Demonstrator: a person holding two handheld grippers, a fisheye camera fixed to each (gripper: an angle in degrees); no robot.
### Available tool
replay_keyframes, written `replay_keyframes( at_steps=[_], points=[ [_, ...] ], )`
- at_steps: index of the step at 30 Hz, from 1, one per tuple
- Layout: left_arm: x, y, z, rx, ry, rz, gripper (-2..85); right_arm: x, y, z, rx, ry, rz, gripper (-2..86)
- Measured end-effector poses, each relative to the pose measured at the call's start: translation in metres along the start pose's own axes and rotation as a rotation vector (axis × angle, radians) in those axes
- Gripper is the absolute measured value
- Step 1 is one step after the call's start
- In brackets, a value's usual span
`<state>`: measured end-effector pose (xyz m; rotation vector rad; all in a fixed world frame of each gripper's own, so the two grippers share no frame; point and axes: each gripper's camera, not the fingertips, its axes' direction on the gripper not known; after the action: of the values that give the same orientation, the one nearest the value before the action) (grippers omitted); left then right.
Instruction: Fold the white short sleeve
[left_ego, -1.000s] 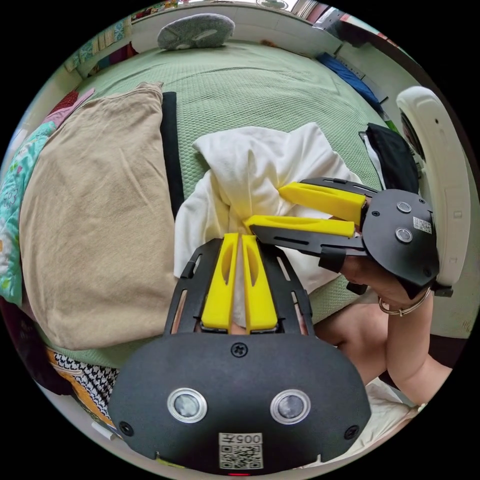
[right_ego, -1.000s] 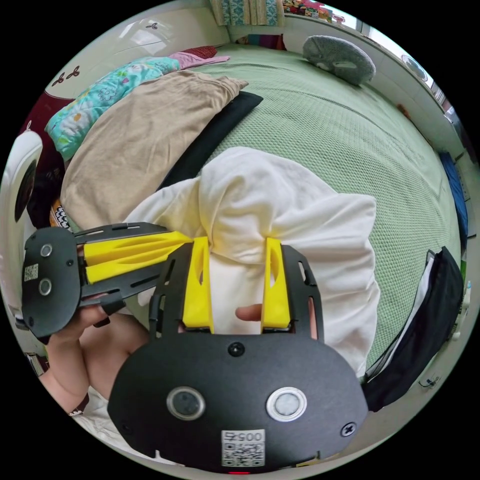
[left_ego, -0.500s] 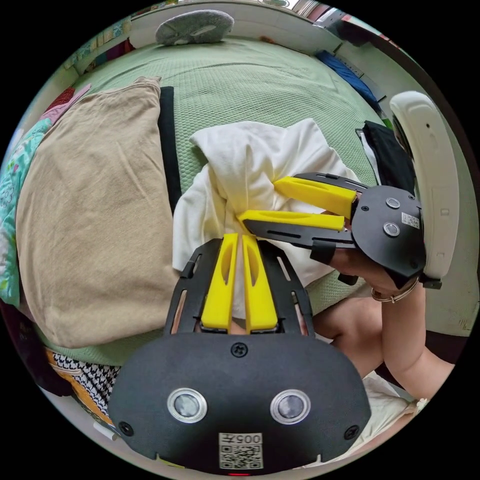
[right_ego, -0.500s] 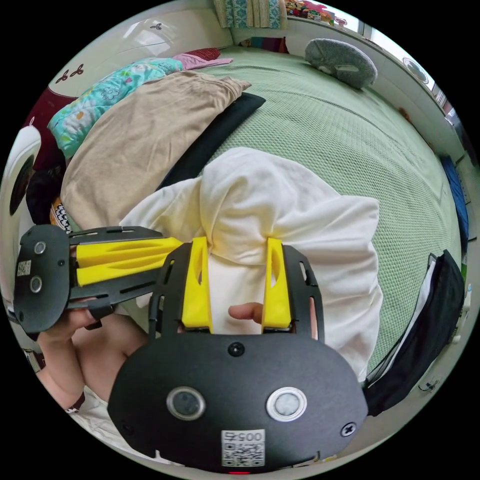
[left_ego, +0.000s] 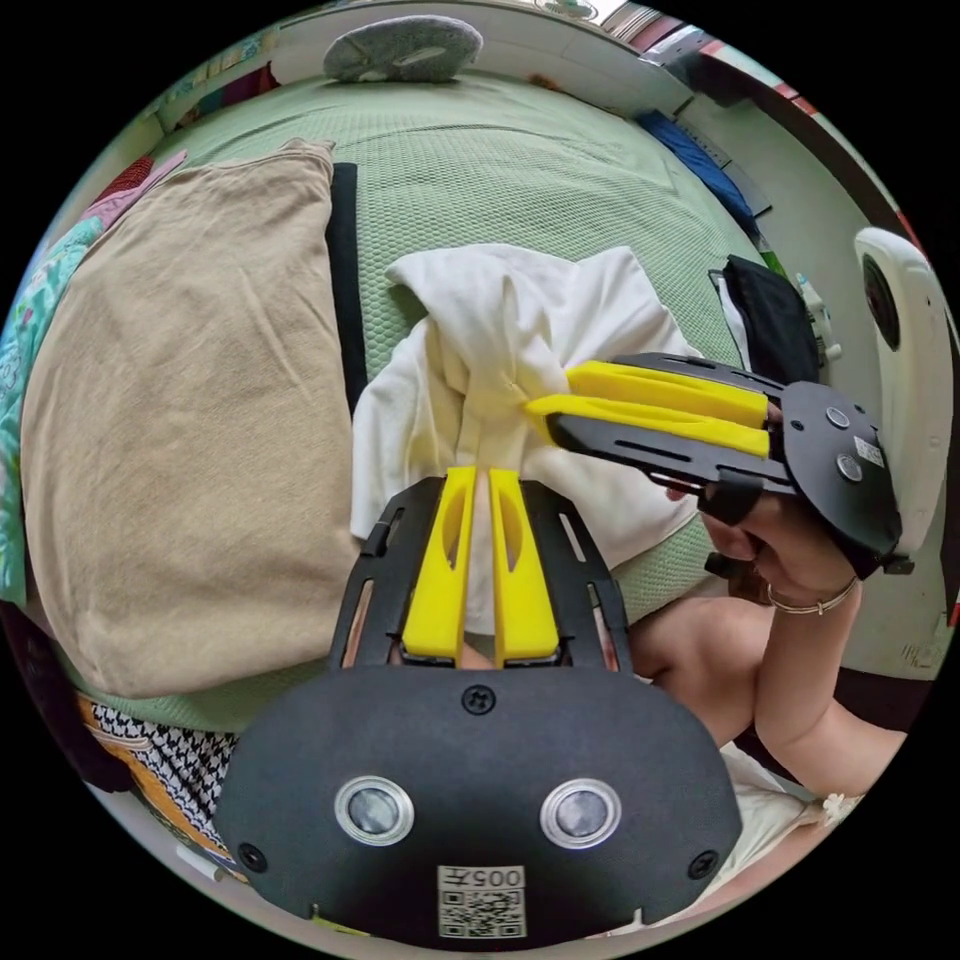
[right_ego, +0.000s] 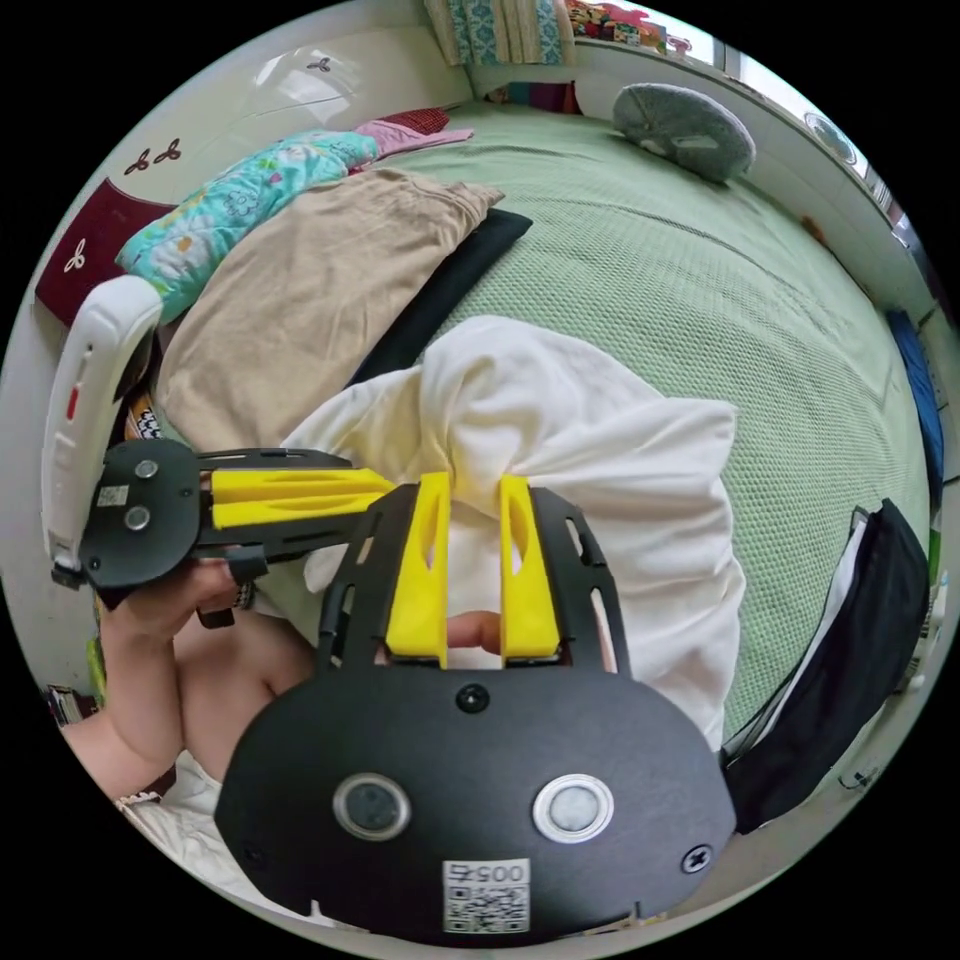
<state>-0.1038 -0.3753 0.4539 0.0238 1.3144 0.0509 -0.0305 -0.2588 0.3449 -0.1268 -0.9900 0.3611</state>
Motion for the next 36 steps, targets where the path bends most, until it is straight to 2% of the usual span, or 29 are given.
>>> replay_keyframes(
  at_steps=[3,9,14,20,23,28,36],
  points=[
    [-0.001,0.000,-0.001,0.009,-0.008,-0.005,4.2,0.009,0.010,-0.019,0.029,0.006,0.036,-0.9],
    [-0.004,0.001,-0.002,0.018,-0.002,-0.006,4.3,0.021,0.026,-0.047,0.080,-0.054,0.086,-1.5],
    [-0.006,0.002,-0.002,0.022,-0.003,-0.008,4.0,0.012,0.044,-0.085,0.201,0.112,0.061,-0.3],
    [-0.004,0.003,0.000,0.004,-0.028,0.005,3.5,-0.002,0.049,-0.094,0.231,-0.240,-0.032,7.3],
    [-0.005,0.004,0.001,-0.003,-0.024,-0.009,2.3,-0.016,0.047,-0.092,0.211,-0.148,-0.027,9.4],
    [-0.005,0.005,0.002,-0.008,-0.023,-0.005,1.2,-0.031,0.043,-0.085,0.142,-0.114,-0.033,11.4],
    [-0.005,0.009,0.001,-0.005,-0.021,0.005,1.1,-0.034,0.043,-0.086,0.103,-0.003,0.024,4.6]
  ],
)
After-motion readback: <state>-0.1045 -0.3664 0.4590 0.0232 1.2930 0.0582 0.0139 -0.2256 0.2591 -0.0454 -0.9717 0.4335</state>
